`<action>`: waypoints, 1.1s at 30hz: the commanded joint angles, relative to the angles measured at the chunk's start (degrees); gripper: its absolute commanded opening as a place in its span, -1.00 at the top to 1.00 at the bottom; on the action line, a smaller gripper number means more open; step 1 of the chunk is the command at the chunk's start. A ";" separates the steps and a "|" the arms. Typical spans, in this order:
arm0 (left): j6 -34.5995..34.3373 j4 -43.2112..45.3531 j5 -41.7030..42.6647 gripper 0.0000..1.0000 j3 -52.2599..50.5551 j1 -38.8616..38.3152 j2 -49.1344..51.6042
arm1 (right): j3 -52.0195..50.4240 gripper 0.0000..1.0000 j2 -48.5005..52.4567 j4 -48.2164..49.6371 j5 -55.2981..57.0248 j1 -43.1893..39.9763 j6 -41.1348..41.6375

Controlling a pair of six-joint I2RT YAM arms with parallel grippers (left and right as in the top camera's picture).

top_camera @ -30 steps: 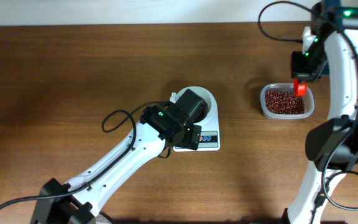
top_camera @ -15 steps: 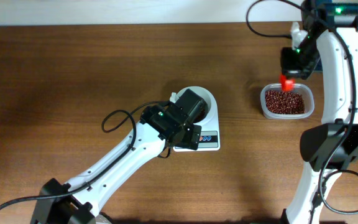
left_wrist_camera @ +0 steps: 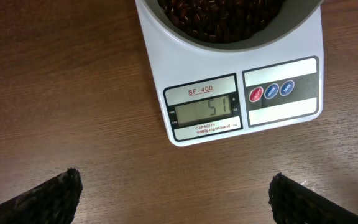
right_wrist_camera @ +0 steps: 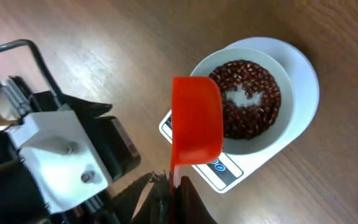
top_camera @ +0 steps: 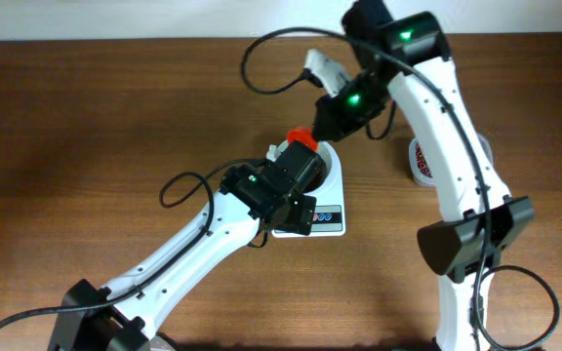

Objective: Scoop item into bowl and weigh 50g on scale
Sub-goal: 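Carry the filled scoop over the bowl and tip it with the right gripper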

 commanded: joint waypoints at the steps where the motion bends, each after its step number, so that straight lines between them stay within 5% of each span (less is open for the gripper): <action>1: -0.28 0.07 -0.61 -0.98 -0.31 -0.17 -0.26 | -1.51 0.92 -0.24 1.16 5.05 1.99 1.77; 12: -0.28 0.07 -0.61 -0.98 -0.31 -0.17 -0.26 | -18.08 0.92 -0.24 15.93 8.85 2.51 1.53; 23: -0.28 0.07 -0.61 -0.98 -0.31 -0.17 -0.26 | -23.02 0.92 -0.24 19.76 13.20 2.51 1.55; 33: -0.28 0.07 -0.61 -0.98 -0.31 -0.15 -0.26 | -23.58 0.92 -0.24 18.69 6.23 2.49 1.53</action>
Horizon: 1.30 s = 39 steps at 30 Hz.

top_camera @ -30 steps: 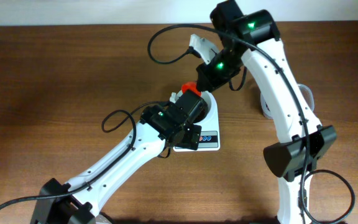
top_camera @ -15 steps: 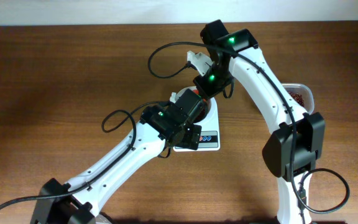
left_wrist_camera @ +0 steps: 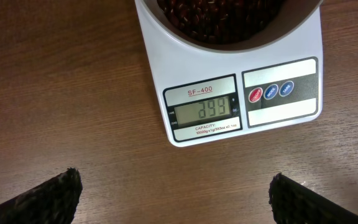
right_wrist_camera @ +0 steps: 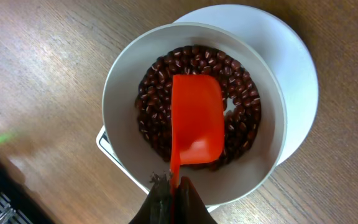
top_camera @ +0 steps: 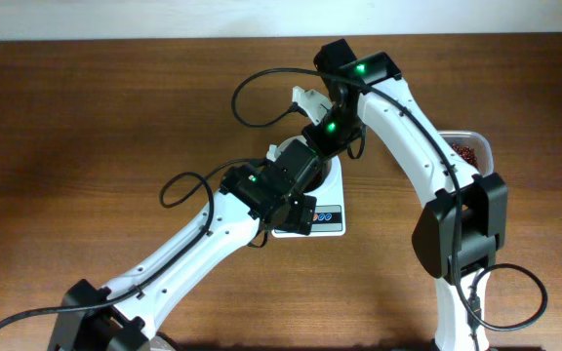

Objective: Scoop item into bowl and weigh 50g on scale
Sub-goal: 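Carry the filled scoop over the bowl and tip it with the right gripper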

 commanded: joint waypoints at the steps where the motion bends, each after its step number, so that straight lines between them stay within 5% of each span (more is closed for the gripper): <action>1: -0.28 -0.07 -0.61 -0.98 -0.28 -0.17 -0.24 | -0.63 0.92 -0.42 -0.28 0.11 0.31 0.20; 10: -0.28 -0.09 -0.61 -0.98 -0.28 -0.17 -0.24 | -0.63 0.92 -0.42 3.10 8.70 0.28 0.24; 17: -0.28 -0.07 -0.61 -0.98 -0.28 -0.17 -0.24 | -0.63 0.92 -0.42 -2.01 -3.56 0.35 0.24; 39: -0.28 -0.07 -0.61 -0.98 -0.28 -0.17 -0.24 | 1.31 0.92 -1.01 -2.54 -16.31 -7.26 -1.40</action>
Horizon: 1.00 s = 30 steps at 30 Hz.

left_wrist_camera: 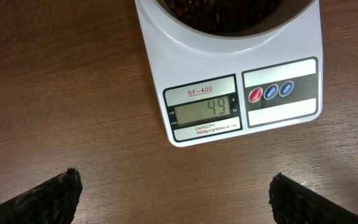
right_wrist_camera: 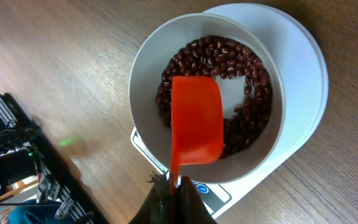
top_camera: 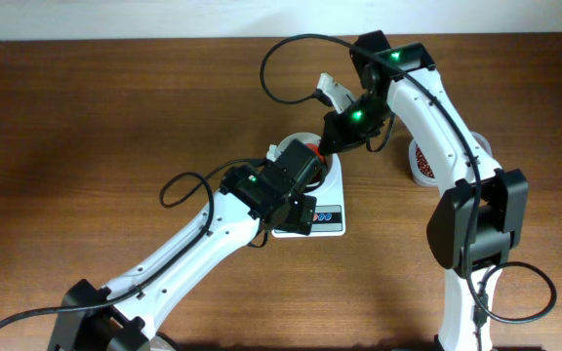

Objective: Scoop item into bowl and weigh 50g on scale
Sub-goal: 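Carry the filled scoop over the bowl and tip it with the right gripper, then hold the red scoop over the white bowl, tipping beans in, right gripper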

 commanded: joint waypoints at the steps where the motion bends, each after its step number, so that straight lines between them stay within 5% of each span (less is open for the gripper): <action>1: -0.28 -0.07 -0.61 -0.98 -0.28 -0.17 -0.26 | 2.25 0.92 -1.01 -0.48 -3.65 -0.20 -1.77; 11: -0.28 -0.07 -0.61 -0.98 -0.28 -0.17 -0.26 | 15.19 0.92 -1.11 -9.42 2.67 -0.09 -4.33; 20: -0.28 -0.07 -0.61 -0.98 -0.28 -0.17 -0.26 | 15.54 0.92 -1.11 -10.49 5.51 1.11 -4.33; 30: -0.28 -0.09 -0.61 -0.98 -0.28 -0.17 -0.26 | 15.54 0.92 -1.09 -8.79 21.22 5.88 -2.32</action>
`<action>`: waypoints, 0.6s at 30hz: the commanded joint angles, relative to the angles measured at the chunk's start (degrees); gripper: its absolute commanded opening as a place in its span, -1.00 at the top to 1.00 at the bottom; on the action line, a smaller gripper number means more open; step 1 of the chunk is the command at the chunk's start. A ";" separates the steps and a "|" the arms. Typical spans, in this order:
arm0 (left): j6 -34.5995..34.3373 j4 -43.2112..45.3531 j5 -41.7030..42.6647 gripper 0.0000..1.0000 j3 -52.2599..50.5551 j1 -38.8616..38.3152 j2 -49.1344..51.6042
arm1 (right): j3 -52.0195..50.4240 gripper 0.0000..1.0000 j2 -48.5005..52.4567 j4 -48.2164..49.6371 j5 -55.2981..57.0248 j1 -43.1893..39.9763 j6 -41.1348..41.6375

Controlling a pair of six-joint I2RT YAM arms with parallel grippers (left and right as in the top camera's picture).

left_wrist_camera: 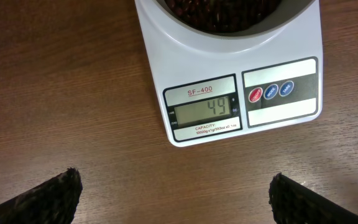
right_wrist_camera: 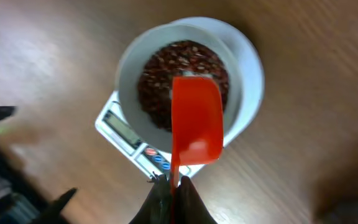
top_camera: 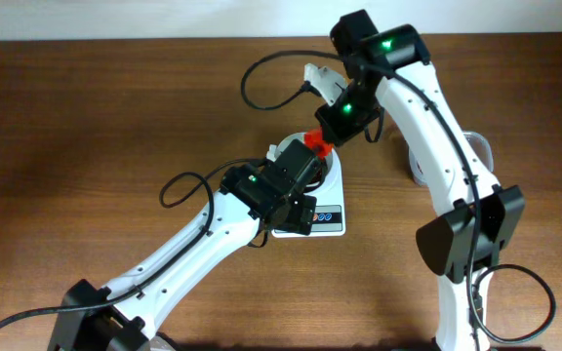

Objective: Scoop item into bowl and weigh 50g on scale
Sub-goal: 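Hold the red scoop over the white bowl, tipping beans in, right gripper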

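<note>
The white scale [left_wrist_camera: 229, 81] carries a white bowl [right_wrist_camera: 129, 68] of dark red beans [right_wrist_camera: 160, 87]; its display [left_wrist_camera: 204, 110] reads 49. My right gripper [right_wrist_camera: 174, 186] is shut on the handle of an orange scoop [right_wrist_camera: 196, 121], held above the bowl's right side; the scoop [top_camera: 316, 142] looks empty. My left gripper [left_wrist_camera: 176, 199] is open over bare wood just in front of the scale, with only its dark fingertips [left_wrist_camera: 48, 196] showing.
A container [top_camera: 476, 146] stands at the right behind my right arm, mostly hidden. In the overhead view my left arm [top_camera: 213, 234] stretches from the bottom left up to the scale [top_camera: 322, 216].
My right gripper has lifted the scoop higher and a little to the right of the bowl; its view is blurred. The display still reads 49. The left gripper has not moved.
The scoop hung above the bowl with the display at 51. Then it lay down in the beans and the reading was unsettled. Afterwards it was raised over the bowl with 49 showing, and now it is higher, still at 49.
</note>
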 commanded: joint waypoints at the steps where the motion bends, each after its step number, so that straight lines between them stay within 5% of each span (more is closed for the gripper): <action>1: -0.28 -0.07 -0.59 -0.98 -0.28 -0.17 -0.26 | 1.27 0.92 -1.09 0.63 4.07 1.03 0.59; 18: -0.28 -0.07 -0.59 -0.98 -0.28 -0.17 -0.26 | 1.25 0.92 -1.09 2.51 3.63 2.19 -0.48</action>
